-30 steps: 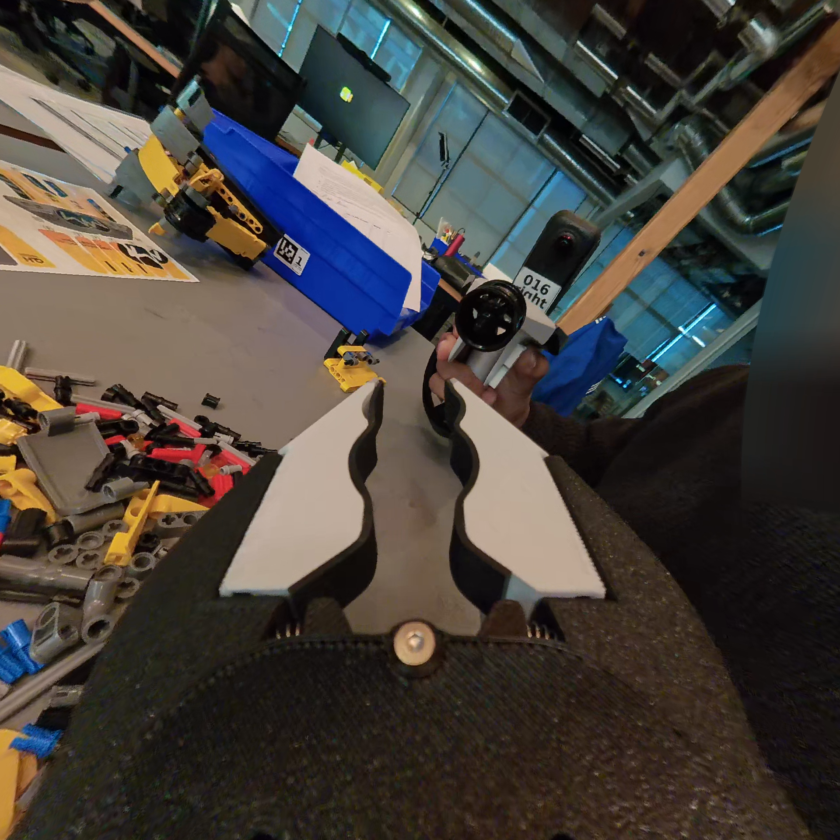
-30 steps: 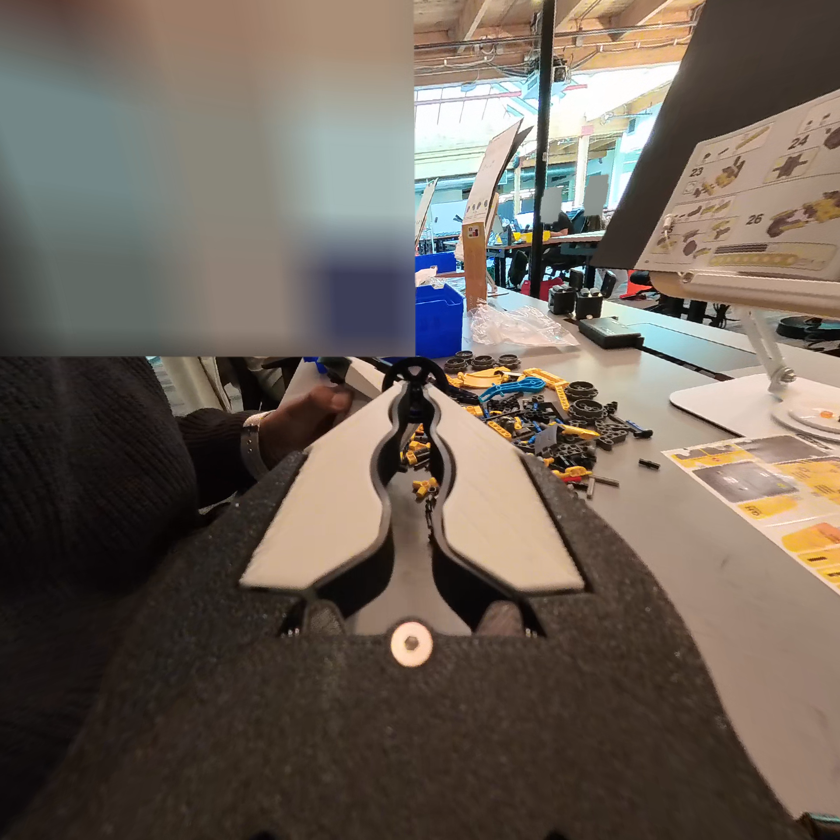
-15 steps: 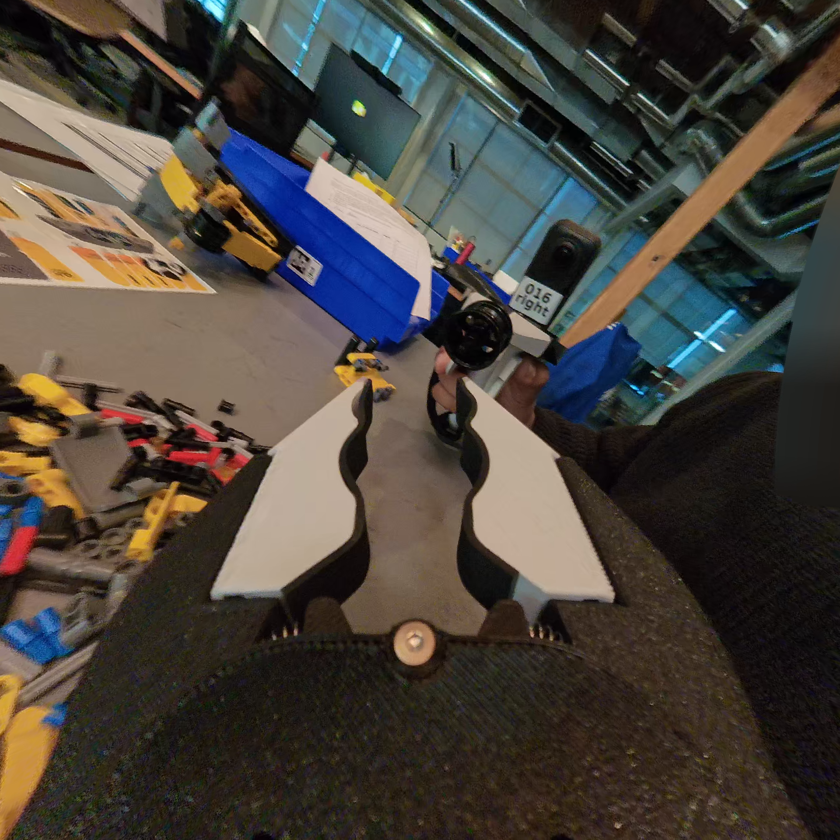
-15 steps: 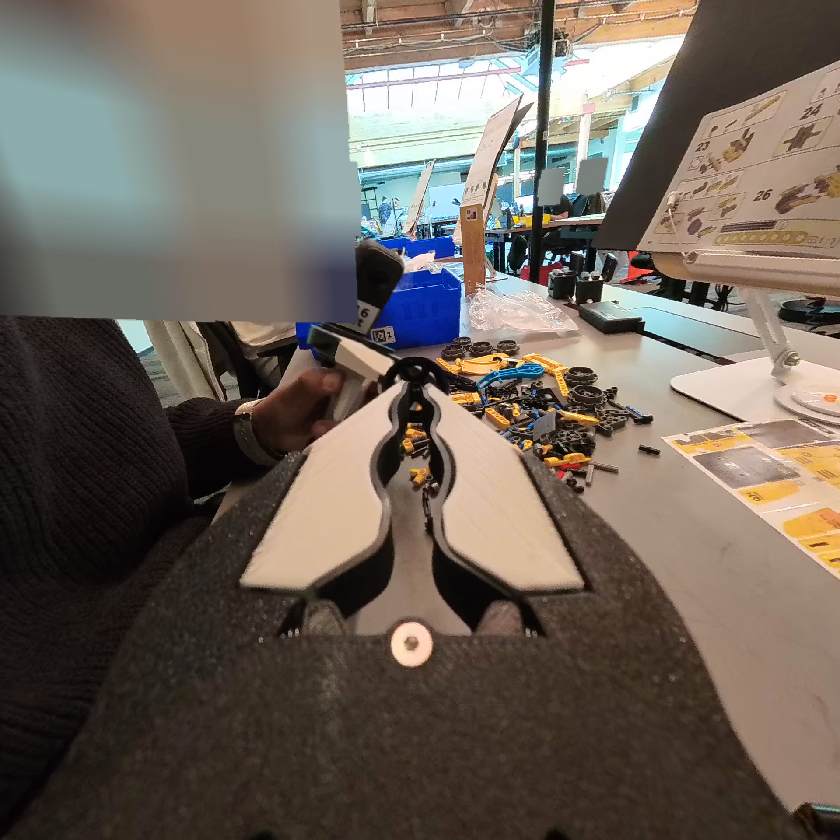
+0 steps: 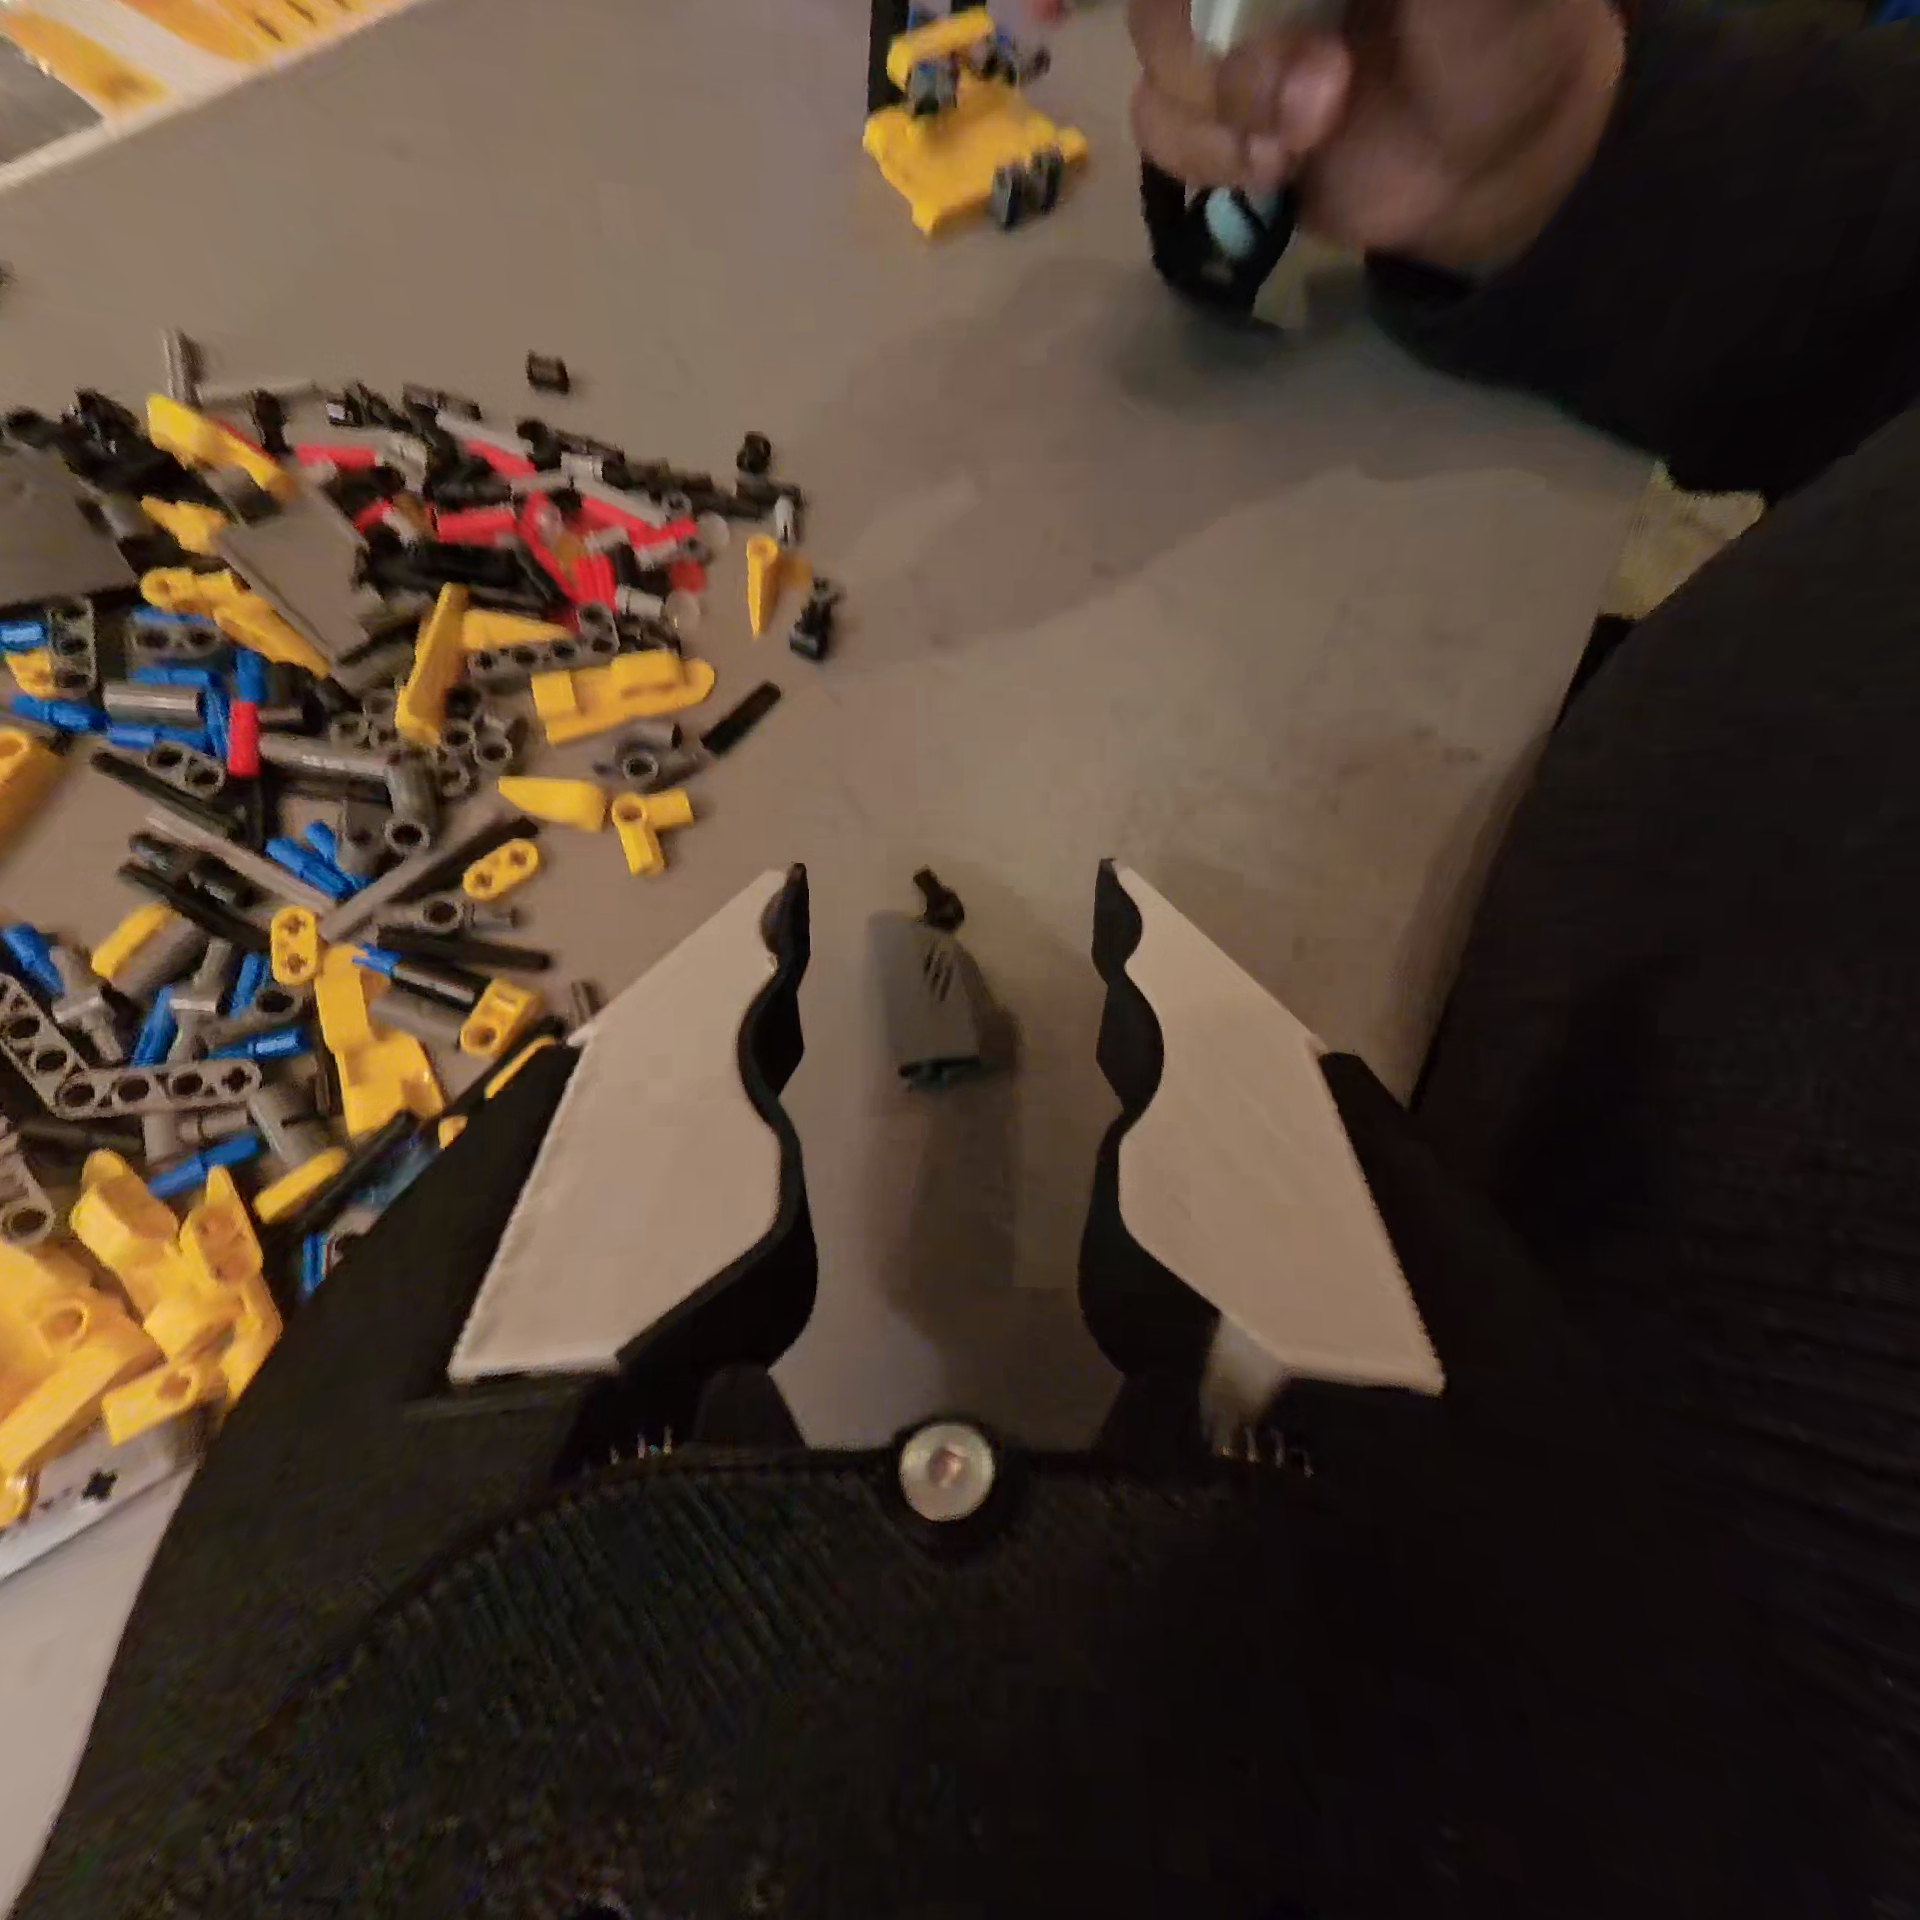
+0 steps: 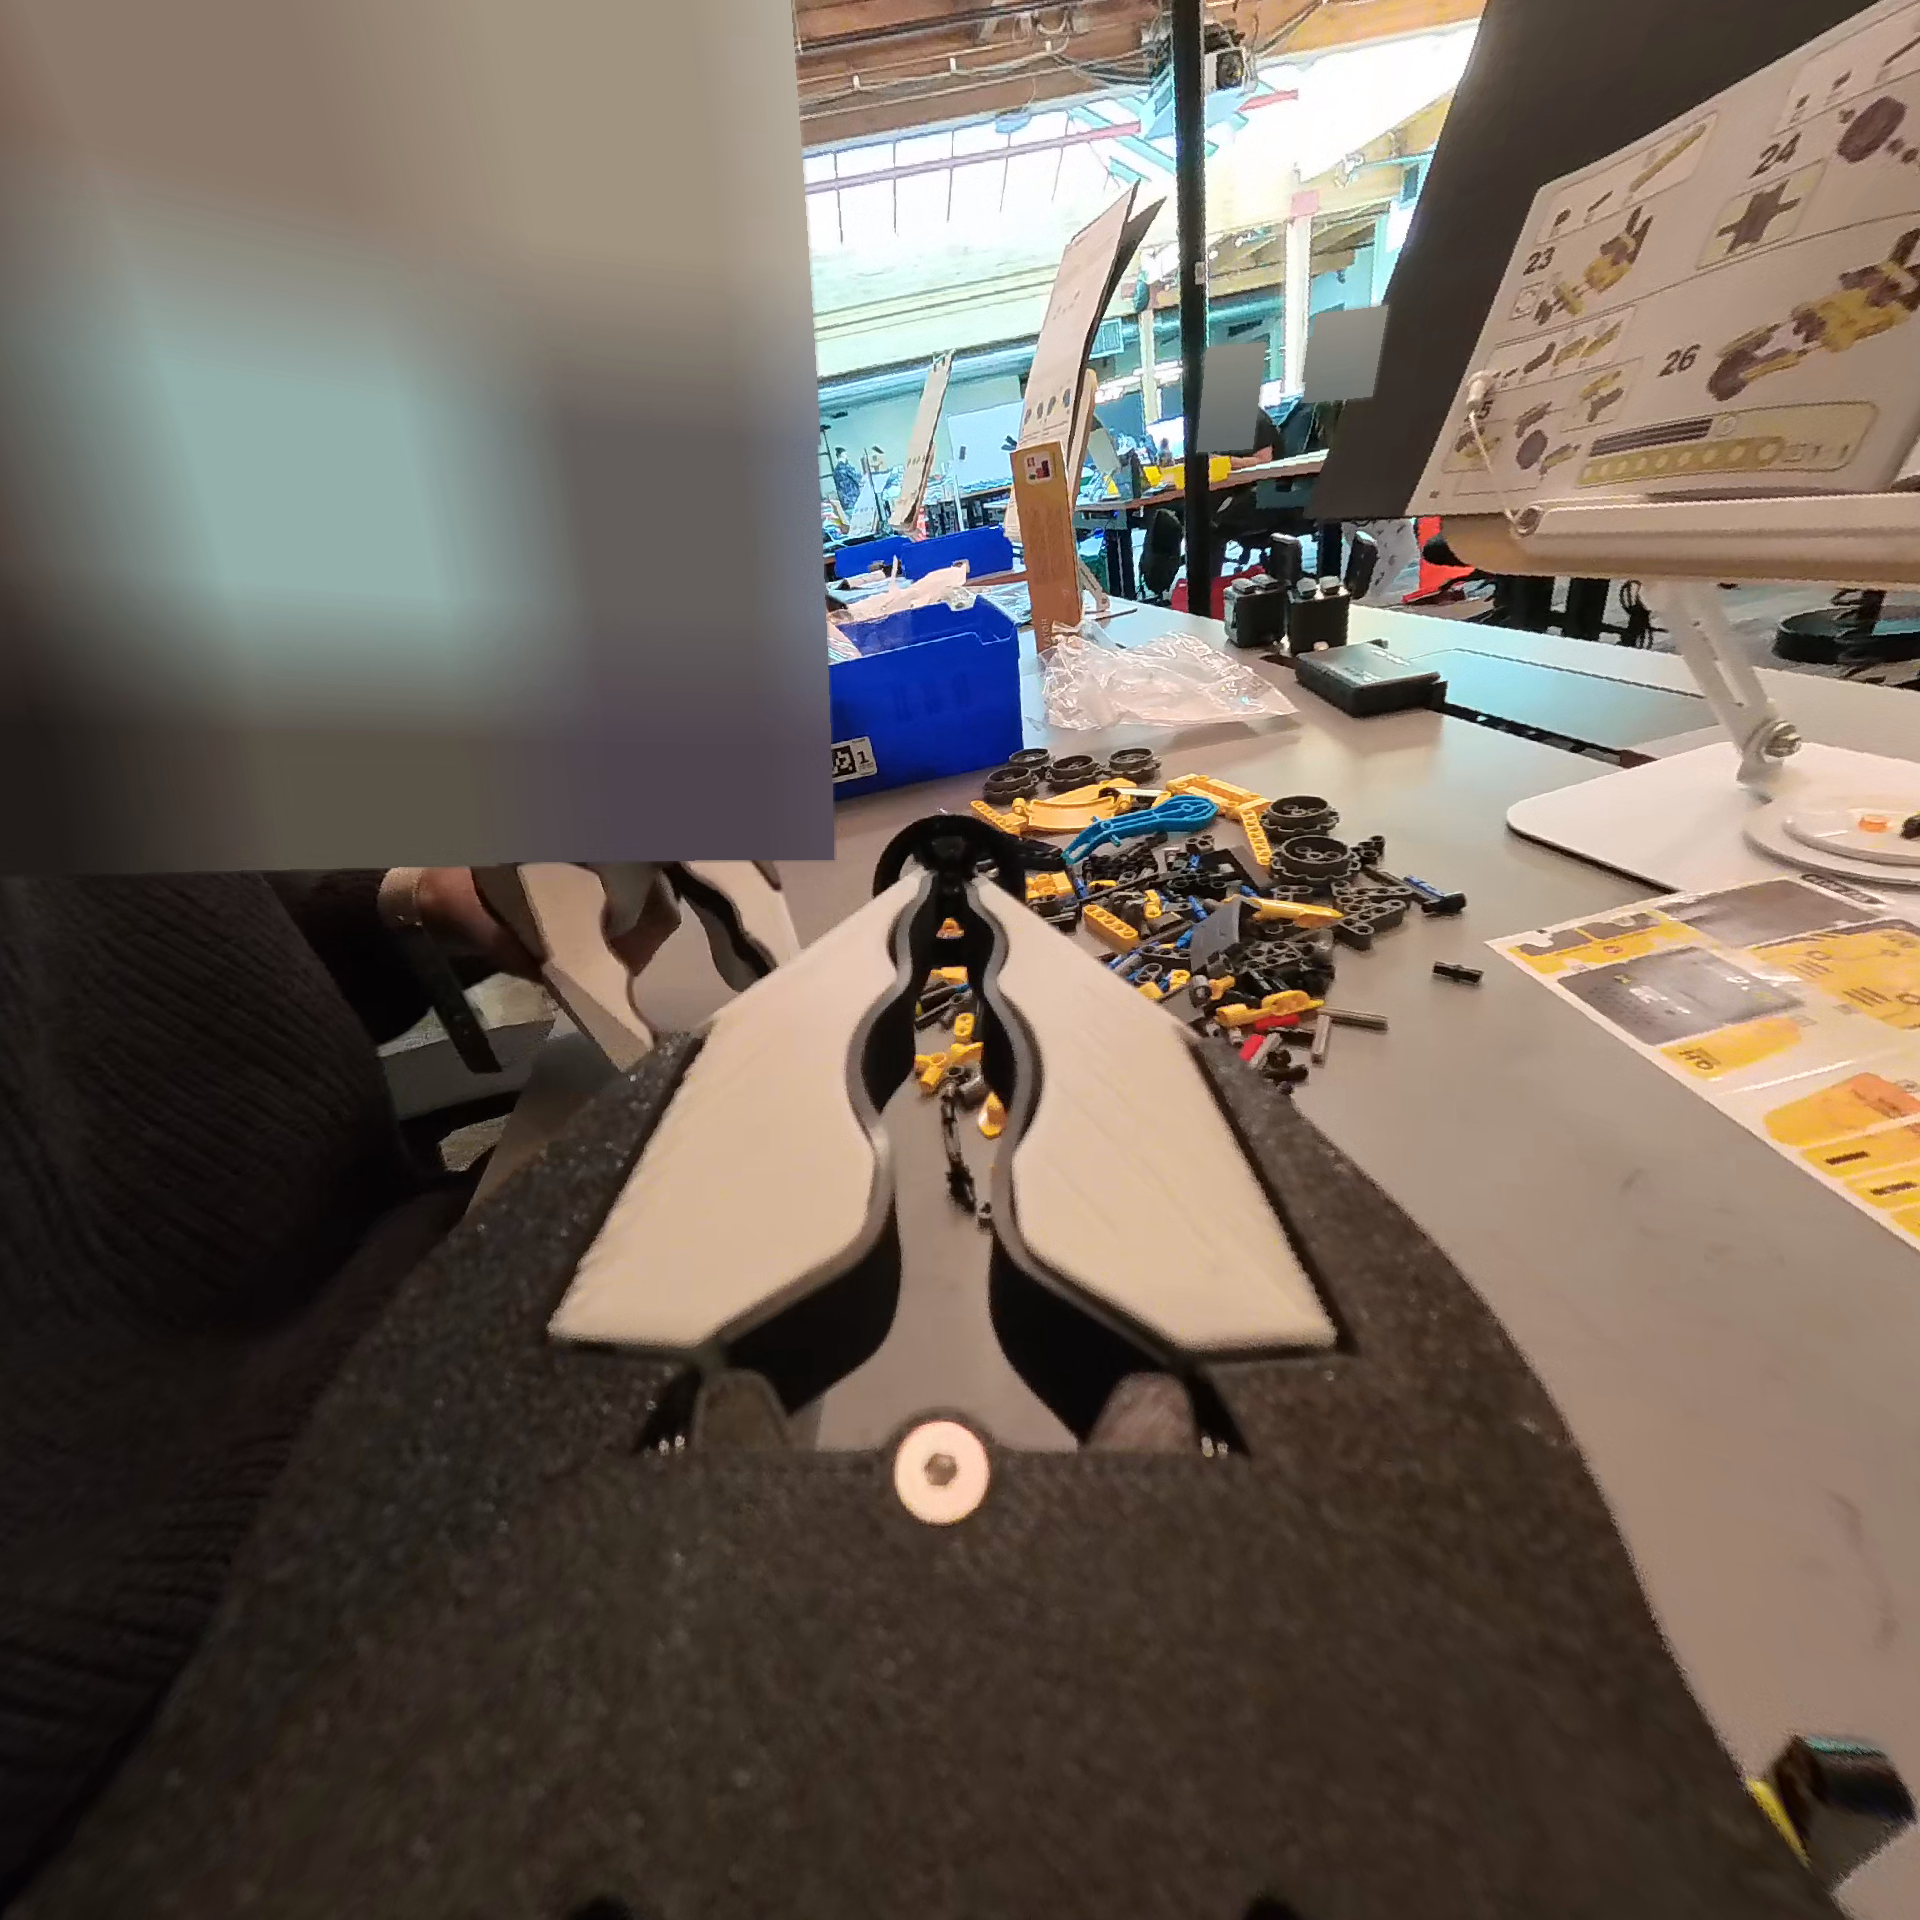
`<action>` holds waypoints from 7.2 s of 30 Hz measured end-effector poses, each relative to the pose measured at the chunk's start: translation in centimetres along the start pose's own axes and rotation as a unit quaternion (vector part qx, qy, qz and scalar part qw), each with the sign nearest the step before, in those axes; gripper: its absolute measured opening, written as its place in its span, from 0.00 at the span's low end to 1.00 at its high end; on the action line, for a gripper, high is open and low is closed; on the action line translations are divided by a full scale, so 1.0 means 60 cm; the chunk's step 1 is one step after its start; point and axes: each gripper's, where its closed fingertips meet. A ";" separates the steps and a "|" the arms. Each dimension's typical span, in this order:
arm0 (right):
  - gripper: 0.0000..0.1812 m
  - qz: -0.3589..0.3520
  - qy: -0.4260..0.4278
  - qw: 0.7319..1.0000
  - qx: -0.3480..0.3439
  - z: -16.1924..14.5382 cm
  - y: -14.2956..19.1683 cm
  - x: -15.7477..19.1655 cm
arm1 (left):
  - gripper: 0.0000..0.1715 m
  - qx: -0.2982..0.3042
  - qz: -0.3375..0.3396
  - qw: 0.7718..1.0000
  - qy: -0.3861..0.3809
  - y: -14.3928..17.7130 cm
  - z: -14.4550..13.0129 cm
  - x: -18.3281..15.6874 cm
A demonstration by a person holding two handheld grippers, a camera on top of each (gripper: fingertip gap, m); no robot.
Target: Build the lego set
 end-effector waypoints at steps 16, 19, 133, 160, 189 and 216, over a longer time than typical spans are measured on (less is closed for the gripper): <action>0.02 -0.002 0.008 1.000 0.011 -0.009 -0.004 -0.001 | 0.07 -0.017 0.055 0.998 -0.012 0.010 0.023 0.067; 0.02 0.000 0.006 1.000 0.006 -0.004 -0.003 0.000 | 0.27 -0.012 -0.030 0.999 0.002 0.026 0.014 0.021; 0.02 0.015 -0.011 0.999 0.034 -0.024 -0.014 0.011 | 0.43 -0.265 -0.021 0.964 -0.012 -0.020 0.183 0.030; 0.02 0.014 0.053 0.995 0.087 -0.052 -0.022 0.024 | 0.43 -0.316 -0.107 0.942 0.016 0.013 0.200 0.003; 0.02 -0.046 0.214 0.961 0.166 -0.079 -0.027 0.031 | 0.45 -0.322 -0.115 0.940 -0.023 0.016 0.202 -0.016; 0.02 -0.062 0.122 0.977 0.164 -0.091 -0.022 -0.007 | 0.46 -0.292 -0.111 0.950 -0.006 -0.003 0.193 -0.009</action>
Point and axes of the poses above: each gripper's, where its closed fingertips meet, y back along the fingers, z out of its top, x = y × z across the jaws, and after that the axes turned 2 degrees about z, right-handed
